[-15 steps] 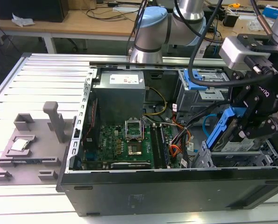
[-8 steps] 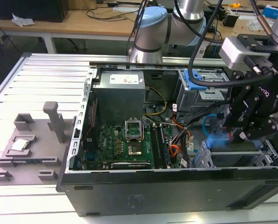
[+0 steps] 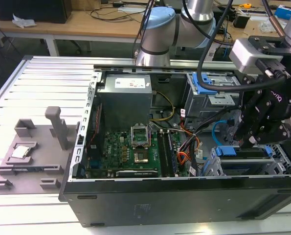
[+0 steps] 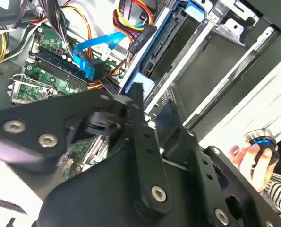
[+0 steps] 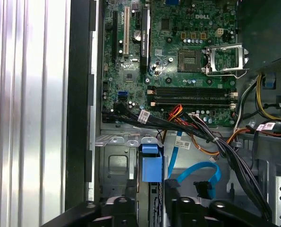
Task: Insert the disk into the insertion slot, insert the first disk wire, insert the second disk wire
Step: 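Insert the disk into the insertion slot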
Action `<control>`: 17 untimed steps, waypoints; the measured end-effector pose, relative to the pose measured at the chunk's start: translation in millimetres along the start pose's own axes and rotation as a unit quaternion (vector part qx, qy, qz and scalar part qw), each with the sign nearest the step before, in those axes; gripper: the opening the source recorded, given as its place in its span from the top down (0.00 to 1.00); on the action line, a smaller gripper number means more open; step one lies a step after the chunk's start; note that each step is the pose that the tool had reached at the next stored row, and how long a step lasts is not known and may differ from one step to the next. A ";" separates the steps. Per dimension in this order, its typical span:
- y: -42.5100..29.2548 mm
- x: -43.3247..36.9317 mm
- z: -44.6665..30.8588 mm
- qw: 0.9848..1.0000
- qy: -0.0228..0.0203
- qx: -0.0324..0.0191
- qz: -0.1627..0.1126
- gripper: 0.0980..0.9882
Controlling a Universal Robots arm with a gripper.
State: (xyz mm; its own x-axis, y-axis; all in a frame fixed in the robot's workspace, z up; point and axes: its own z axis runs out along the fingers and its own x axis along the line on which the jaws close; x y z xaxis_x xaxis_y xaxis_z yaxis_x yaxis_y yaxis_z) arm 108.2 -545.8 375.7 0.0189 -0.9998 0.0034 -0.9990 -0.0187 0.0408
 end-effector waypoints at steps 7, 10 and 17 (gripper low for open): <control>0.0 0.0 0.1 1.000 0.000 0.000 0.000 0.99; 0.0 0.0 0.2 1.000 0.000 0.000 0.000 0.99; -16.4 0.0 -0.4 1.000 0.000 -0.001 0.000 0.99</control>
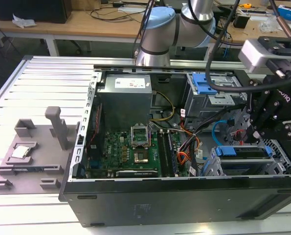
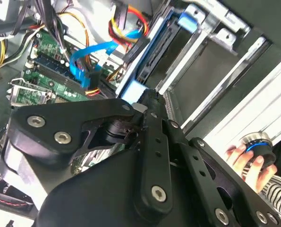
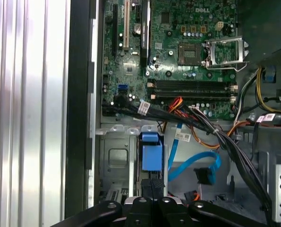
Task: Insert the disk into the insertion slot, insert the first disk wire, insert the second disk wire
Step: 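Insert the disk into the insertion slot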
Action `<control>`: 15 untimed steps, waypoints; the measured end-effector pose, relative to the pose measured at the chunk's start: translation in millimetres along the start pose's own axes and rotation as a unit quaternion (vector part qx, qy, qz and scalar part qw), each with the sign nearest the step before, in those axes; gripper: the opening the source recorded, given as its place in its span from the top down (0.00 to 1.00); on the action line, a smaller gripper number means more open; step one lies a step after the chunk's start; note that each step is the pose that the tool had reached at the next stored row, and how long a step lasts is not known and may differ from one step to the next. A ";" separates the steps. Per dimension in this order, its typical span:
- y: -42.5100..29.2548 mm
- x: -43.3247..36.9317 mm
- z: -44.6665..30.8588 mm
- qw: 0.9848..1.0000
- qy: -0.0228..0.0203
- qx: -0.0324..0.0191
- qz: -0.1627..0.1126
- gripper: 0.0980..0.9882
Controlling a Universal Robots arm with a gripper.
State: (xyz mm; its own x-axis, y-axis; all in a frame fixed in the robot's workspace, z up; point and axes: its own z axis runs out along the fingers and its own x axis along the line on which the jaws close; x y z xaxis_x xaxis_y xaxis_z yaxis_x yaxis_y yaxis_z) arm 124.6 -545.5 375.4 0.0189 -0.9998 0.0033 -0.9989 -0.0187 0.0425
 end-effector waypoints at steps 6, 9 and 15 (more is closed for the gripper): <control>-11.1 0.1 1.8 1.000 0.000 -0.001 0.000 0.99; -11.8 0.1 4.6 1.000 0.000 -0.002 0.000 0.99; -12.5 0.1 11.5 1.000 0.000 -0.002 0.000 0.99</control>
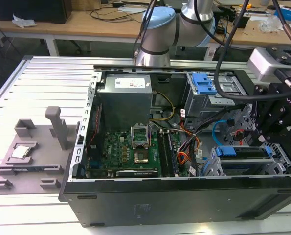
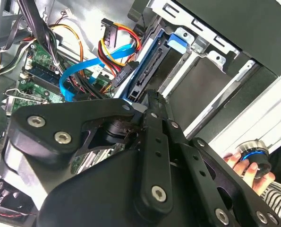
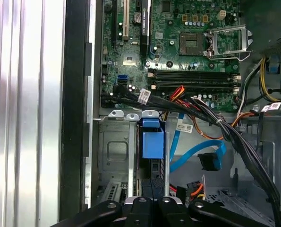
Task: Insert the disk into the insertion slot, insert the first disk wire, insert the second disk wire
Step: 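Insert the disk into the insertion slot, then insert the first disk wire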
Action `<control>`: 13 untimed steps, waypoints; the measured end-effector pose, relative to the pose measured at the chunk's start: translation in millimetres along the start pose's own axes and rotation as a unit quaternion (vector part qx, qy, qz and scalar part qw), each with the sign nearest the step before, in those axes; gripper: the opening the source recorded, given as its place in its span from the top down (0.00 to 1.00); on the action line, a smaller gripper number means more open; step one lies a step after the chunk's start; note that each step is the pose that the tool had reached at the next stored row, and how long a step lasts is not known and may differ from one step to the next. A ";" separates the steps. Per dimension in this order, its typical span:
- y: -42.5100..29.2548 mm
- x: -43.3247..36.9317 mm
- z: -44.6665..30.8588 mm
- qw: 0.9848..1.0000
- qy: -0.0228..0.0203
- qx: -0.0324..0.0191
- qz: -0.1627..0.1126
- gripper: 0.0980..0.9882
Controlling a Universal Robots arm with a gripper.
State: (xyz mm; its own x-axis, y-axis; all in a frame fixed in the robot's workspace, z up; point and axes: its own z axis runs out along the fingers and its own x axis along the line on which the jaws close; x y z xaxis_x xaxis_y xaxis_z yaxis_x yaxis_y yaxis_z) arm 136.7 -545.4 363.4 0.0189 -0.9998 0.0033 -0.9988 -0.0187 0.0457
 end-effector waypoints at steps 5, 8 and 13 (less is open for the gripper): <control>0.0 0.0 0.5 1.000 0.000 0.000 0.000 0.99; 0.0 0.0 0.6 1.000 0.000 0.000 0.000 0.99; 0.0 0.0 0.7 1.000 0.000 0.000 0.000 0.99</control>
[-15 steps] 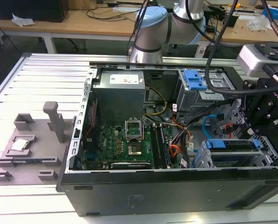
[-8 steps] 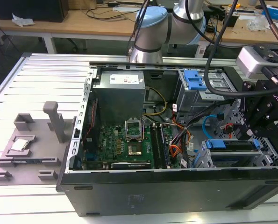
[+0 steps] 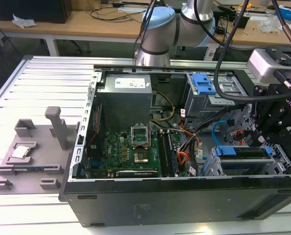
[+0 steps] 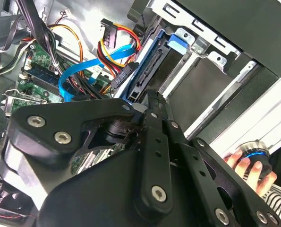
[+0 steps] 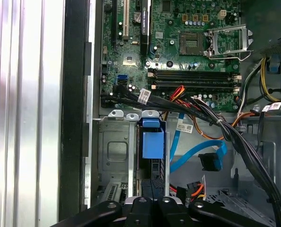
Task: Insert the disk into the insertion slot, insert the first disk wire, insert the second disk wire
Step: 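Insert the first disk wire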
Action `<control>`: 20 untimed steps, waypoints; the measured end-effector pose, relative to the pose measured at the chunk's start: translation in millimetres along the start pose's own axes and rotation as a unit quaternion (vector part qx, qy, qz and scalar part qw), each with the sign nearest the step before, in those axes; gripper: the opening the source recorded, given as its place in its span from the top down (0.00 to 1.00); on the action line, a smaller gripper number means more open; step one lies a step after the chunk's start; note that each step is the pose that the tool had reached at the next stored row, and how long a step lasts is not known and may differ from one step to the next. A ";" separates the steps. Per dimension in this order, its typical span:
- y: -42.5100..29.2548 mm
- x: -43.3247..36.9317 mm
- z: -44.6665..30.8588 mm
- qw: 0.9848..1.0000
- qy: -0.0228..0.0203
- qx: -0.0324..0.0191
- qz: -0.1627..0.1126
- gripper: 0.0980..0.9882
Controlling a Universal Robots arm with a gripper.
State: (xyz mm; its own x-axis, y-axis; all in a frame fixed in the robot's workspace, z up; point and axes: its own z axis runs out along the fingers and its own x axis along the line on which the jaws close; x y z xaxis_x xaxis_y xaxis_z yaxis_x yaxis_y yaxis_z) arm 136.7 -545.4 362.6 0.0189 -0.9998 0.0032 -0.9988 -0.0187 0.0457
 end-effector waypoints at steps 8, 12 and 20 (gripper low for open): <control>0.1 0.0 -1.6 1.000 0.000 0.000 0.000 0.70; 0.7 -3.5 -15.5 1.000 0.000 0.001 0.000 0.70; -9.3 -36.3 -8.6 1.000 0.000 -0.004 0.002 0.70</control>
State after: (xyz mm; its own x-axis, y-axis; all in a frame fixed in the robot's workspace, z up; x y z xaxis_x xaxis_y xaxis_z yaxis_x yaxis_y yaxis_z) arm 145.7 -509.0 370.7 0.0158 -0.9999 0.0036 -0.9985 -0.0155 0.0532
